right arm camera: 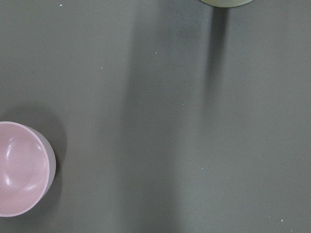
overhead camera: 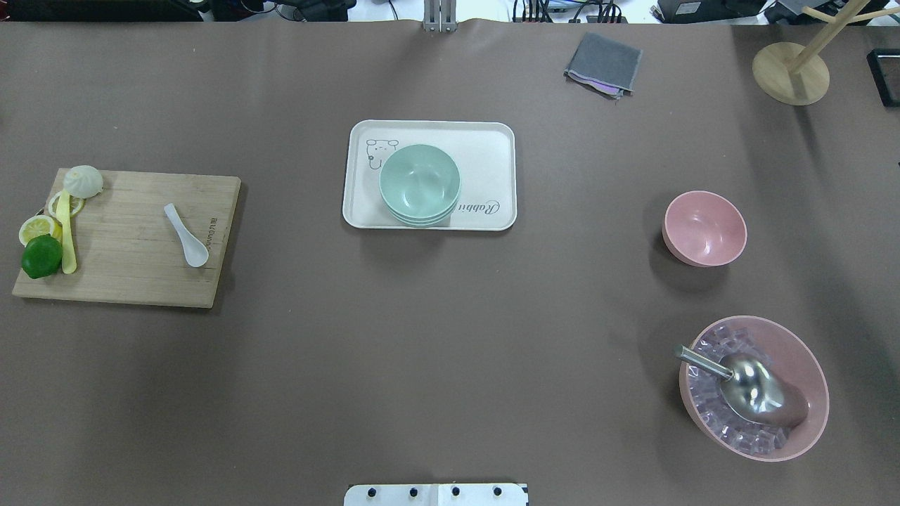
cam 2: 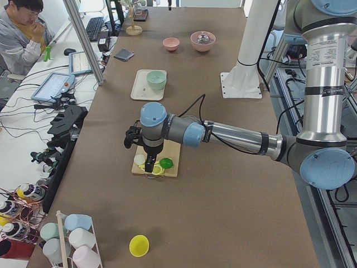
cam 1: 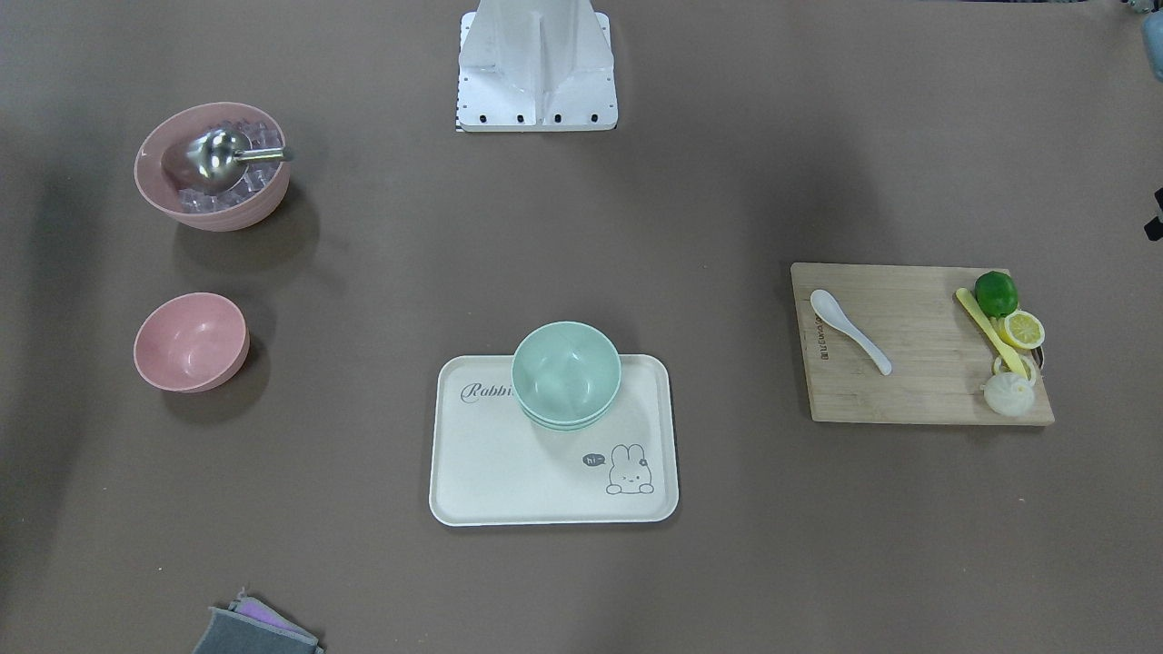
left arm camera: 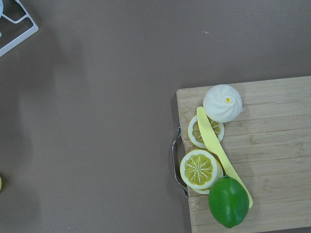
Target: Stack pink bowl on green and place spoon
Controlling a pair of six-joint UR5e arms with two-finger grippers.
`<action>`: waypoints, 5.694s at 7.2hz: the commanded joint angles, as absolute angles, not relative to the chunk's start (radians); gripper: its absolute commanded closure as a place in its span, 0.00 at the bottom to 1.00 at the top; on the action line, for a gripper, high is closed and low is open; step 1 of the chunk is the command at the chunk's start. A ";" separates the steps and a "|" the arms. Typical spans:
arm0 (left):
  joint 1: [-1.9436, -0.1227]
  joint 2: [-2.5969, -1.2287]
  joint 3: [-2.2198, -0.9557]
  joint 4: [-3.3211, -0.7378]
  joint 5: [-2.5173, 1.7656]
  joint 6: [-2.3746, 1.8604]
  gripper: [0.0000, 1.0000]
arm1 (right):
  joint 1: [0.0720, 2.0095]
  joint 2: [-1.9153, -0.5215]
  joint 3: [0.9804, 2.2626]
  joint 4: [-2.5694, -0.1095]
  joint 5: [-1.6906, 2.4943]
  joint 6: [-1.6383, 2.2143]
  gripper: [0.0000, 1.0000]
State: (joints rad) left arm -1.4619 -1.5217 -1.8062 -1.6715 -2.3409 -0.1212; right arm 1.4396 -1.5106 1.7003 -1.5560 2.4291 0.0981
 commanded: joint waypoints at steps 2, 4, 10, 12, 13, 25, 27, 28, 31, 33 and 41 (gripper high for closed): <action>-1.462 -1.522 -1.807 -1.692 -2.339 -0.117 0.02 | 1.440 -1.511 1.701 -1.557 2.428 0.098 0.00; -1.462 -1.519 -1.804 -1.698 -2.339 -0.118 0.02 | 1.440 -1.511 1.703 -1.557 2.431 0.098 0.00; -1.434 -1.511 -1.823 -1.701 -2.349 -0.124 0.02 | 1.434 -1.559 1.735 -1.536 2.439 0.113 0.00; -1.425 -1.511 -1.822 -1.695 -2.391 -0.123 0.02 | 1.425 -1.560 1.741 -1.502 2.436 0.117 0.00; -1.425 -1.511 -1.822 -1.697 -2.390 -0.123 0.02 | 1.393 -1.559 1.747 -1.496 2.428 0.171 0.00; -1.340 -1.545 -1.755 -1.698 -2.382 -0.126 0.02 | 0.956 -1.437 1.582 -1.135 2.214 0.856 1.00; -1.217 -1.719 -1.691 -1.698 -2.376 -0.629 0.02 | 0.956 -1.410 1.635 -1.150 2.246 0.889 1.00; -1.144 -1.744 -1.681 -1.698 -2.381 -0.744 0.02 | 0.962 -1.325 1.641 -1.160 2.272 1.043 1.00; -0.975 -1.838 -1.657 -1.704 -2.220 -1.012 0.02 | 0.890 -1.059 1.660 -1.302 2.234 1.343 1.00; -0.957 -1.908 -1.532 -1.788 -2.218 -1.104 0.12 | 0.795 -0.936 1.629 -1.304 2.127 1.489 1.00; -0.907 -1.936 -1.470 -1.904 -2.220 -1.238 1.00 | 0.649 -0.772 1.473 -1.290 1.954 1.589 1.00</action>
